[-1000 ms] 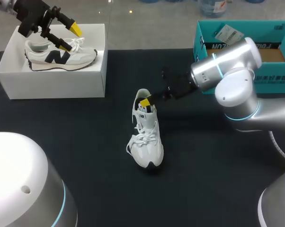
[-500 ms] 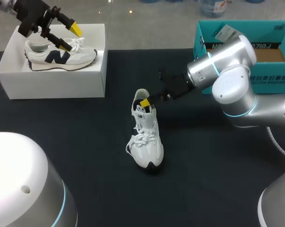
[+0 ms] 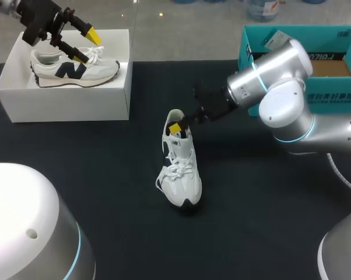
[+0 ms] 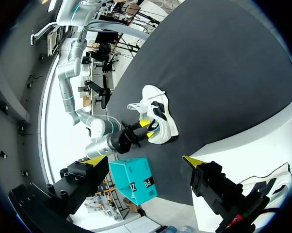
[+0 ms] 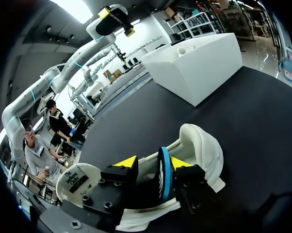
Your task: Take the shoe out of the shoebox, open the shoe tongue, remove and reinsert the insole, then place the shoe into the shoebox
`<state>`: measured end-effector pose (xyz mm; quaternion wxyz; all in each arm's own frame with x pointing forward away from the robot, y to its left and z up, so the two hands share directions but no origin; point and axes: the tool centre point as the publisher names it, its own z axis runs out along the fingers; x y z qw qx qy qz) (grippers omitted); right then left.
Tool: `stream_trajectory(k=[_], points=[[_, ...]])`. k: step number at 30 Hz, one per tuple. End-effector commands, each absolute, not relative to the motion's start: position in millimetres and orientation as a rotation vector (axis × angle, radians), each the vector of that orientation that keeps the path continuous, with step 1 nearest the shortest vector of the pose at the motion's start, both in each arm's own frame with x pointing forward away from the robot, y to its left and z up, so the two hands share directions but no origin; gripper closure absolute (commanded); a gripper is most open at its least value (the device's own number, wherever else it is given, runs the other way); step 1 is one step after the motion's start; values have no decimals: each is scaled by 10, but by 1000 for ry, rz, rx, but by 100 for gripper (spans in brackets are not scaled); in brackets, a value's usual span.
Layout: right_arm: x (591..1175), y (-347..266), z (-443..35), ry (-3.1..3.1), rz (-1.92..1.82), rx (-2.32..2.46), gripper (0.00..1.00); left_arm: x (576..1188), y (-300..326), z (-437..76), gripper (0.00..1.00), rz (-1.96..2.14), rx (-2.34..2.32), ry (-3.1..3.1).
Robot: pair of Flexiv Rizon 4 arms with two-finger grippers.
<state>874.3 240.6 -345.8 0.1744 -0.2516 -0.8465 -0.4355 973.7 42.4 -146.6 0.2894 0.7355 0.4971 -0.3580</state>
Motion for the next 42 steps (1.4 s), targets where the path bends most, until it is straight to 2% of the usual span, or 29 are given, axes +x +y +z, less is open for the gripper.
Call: stream_trajectory(k=[1, 16, 21, 22, 23, 24, 26, 27, 30, 42], points=[[8674, 2398, -3328, -2432, -1205, -726, 0, 9743, 430, -1466, 0, -955, 1966, 1326], [8763, 2440, -2967, -2528, -1191, -697, 0, 9743, 430, -1466, 0, -955, 1966, 1326], [8758, 2437, -2890, -2476, -1177, -872, 0, 9743, 430, -1466, 0, -955, 1966, 1326], [8754, 2439, -2879, -2460, -1161, -918, 5, 9743, 430, -1466, 0, -955, 1966, 1326], [8748, 2432, -2870, -2463, -1108, -961, 27, 9743, 430, -1466, 0, -955, 1966, 1326], [8742, 2428, -2867, -2466, -1080, -994, 60, 9743, 430, -1466, 0, -955, 1966, 1326], [8732, 2420, -2848, -2466, -1041, -1053, 96, 9743, 430, -1466, 0, -955, 1966, 1326], [8725, 2414, -2835, -2464, -1013, -1096, 100, 9743, 430, -1466, 0, -955, 1966, 1326], [8706, 2363, -2798, -2501, -924, -1274, 100, 9743, 430, -1466, 0, -955, 1966, 1326], [8706, 2363, -2798, -2501, -924, -1274, 100, 9743, 430, -1466, 0, -955, 1966, 1326]])
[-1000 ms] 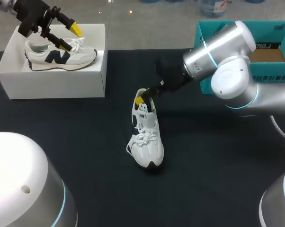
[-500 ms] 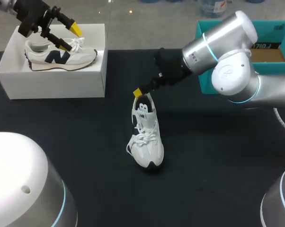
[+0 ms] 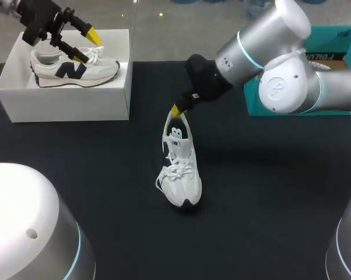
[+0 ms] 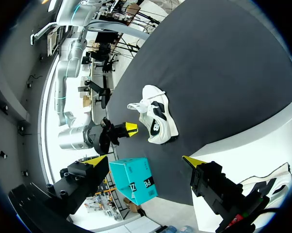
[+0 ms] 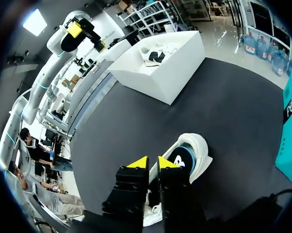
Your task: Take the shoe out of the shoebox, open the shoe tongue, remove and reinsert the insole, then place the shoe into the shoebox
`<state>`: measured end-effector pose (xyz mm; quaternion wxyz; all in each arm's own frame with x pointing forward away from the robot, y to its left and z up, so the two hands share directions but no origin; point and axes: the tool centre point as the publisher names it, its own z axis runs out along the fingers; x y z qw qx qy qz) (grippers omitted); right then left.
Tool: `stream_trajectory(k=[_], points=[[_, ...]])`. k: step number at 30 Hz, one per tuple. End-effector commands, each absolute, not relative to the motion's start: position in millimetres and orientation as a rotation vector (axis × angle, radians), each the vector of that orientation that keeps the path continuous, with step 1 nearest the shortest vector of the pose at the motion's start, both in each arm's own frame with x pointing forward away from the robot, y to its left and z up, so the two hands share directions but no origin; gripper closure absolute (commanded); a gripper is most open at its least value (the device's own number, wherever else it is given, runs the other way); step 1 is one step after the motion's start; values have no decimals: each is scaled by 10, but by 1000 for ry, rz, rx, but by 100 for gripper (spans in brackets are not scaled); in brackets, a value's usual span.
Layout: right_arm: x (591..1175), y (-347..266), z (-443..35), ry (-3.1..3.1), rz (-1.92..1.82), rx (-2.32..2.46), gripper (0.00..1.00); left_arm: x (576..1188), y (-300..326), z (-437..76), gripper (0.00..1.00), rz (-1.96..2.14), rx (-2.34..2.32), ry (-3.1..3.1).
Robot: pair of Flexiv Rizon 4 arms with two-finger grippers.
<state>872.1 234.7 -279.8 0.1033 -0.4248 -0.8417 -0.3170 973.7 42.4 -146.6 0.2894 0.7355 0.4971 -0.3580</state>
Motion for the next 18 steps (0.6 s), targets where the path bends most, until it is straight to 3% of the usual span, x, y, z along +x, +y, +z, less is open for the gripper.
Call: stream_trajectory(k=[1, 7, 12, 18], points=[[8706, 2363, -2798, -2501, -924, -1274, 100, 9743, 430, -1466, 0, -955, 1966, 1326], [8799, 2391, -2846, -2452, -906, -1649, 100, 9743, 430, -1466, 0, -955, 1966, 1326], [8827, 2348, -2980, -2383, -533, -2080, 100, 9743, 430, -1466, 0, -955, 1966, 1326], [8827, 2348, -2980, -2383, -533, -2080, 100, 9743, 430, -1466, 0, -955, 1966, 1326]])
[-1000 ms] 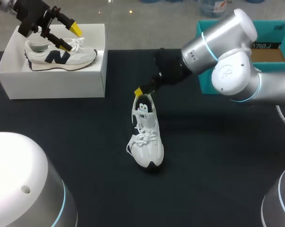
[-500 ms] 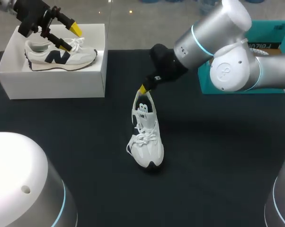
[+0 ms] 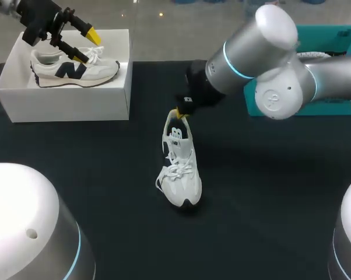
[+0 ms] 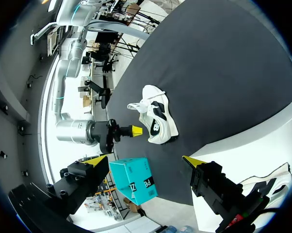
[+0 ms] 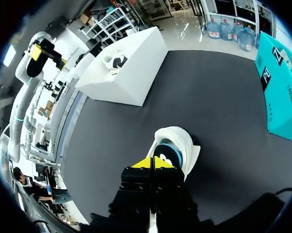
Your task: Take the shoe out of the shoebox, open the shoe tongue, remove and reinsert the insole, then place the shoe into the shoebox
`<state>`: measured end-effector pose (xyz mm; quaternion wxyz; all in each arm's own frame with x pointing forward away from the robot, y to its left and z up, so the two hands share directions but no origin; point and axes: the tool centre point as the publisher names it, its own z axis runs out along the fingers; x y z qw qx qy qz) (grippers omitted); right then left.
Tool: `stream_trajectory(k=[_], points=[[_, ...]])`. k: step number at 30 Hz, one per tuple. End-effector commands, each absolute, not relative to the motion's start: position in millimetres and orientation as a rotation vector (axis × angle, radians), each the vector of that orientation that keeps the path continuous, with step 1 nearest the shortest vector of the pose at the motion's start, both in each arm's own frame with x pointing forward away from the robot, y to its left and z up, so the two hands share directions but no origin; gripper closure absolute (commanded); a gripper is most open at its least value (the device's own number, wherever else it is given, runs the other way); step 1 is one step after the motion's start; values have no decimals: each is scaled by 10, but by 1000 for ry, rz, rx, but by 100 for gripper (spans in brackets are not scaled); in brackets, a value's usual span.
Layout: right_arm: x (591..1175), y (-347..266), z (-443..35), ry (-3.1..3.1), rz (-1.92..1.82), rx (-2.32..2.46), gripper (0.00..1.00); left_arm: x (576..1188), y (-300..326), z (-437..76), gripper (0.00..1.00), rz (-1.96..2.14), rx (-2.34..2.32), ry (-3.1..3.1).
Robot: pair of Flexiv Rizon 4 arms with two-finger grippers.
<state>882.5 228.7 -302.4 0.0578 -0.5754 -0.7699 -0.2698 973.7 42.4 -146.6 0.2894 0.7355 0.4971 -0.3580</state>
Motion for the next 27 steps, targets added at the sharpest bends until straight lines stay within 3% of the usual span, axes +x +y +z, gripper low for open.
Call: stream_trajectory(k=[1, 10, 27], points=[[8827, 2348, -2980, -2383, -533, -2080, 100, 9743, 430, -1466, 0, -955, 1966, 1326], [8827, 2348, -2980, -2383, -533, -2080, 100, 9743, 430, -1466, 0, -955, 1966, 1326], [8708, 2378, -3591, -2232, -416, -2044, 100, 9743, 430, -1466, 0, -955, 1966, 1326]])
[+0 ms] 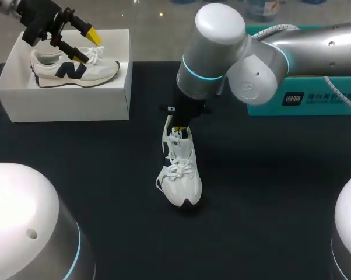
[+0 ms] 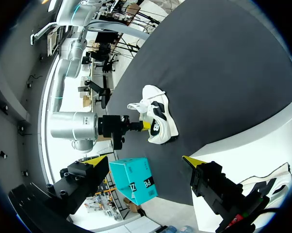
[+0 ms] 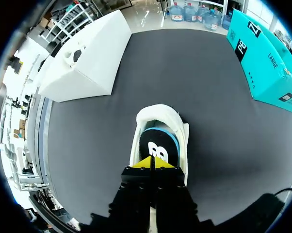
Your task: Take the shoe out of the shoebox, open the shoe tongue, remove and reinsert the insole, then place the shoe into the shoebox
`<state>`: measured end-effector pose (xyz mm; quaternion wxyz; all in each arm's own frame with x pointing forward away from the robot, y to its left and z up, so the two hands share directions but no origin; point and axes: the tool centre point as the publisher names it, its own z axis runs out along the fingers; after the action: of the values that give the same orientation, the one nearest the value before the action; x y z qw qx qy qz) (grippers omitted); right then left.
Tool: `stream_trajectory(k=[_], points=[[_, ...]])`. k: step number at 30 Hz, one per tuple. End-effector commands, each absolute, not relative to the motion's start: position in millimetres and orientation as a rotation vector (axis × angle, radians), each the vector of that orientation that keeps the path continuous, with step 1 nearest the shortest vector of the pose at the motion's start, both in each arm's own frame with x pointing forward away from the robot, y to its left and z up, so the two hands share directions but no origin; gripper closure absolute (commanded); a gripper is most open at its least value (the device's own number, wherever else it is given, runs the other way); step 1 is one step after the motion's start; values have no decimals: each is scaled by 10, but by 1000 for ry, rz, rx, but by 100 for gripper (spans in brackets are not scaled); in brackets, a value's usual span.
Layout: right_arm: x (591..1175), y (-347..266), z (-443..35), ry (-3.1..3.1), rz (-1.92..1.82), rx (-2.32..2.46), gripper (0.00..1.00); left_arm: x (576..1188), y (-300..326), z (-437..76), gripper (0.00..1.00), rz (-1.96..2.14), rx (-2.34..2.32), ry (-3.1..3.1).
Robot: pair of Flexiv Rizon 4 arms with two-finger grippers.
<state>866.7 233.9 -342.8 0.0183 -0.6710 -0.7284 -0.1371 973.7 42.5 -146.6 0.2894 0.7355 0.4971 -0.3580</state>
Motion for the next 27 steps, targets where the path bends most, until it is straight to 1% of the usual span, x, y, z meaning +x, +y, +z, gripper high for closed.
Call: stream_trajectory(k=[1, 11, 17, 20, 24, 27], points=[[8692, 2379, -3627, -2228, -402, -2040, 100, 9743, 430, -1466, 0, -955, 1966, 1326], [8682, 2354, -4003, -2196, -280, -2026, 100, 9743, 430, -1466, 0, -955, 1966, 1326], [8680, 2359, -4072, -2186, -252, -2016, 100, 9743, 430, -1466, 0, -955, 1966, 1326], [8673, 2365, -4064, -2200, -237, -2024, 100, 9743, 430, -1466, 0, -955, 1966, 1326], [8684, 2339, -3840, -2234, -249, -2060, 100, 9743, 430, -1466, 0, -955, 1966, 1326], [8702, 2335, -3769, -2272, -242, -2072, 100, 9743, 430, -1466, 0, -955, 1966, 1326]])
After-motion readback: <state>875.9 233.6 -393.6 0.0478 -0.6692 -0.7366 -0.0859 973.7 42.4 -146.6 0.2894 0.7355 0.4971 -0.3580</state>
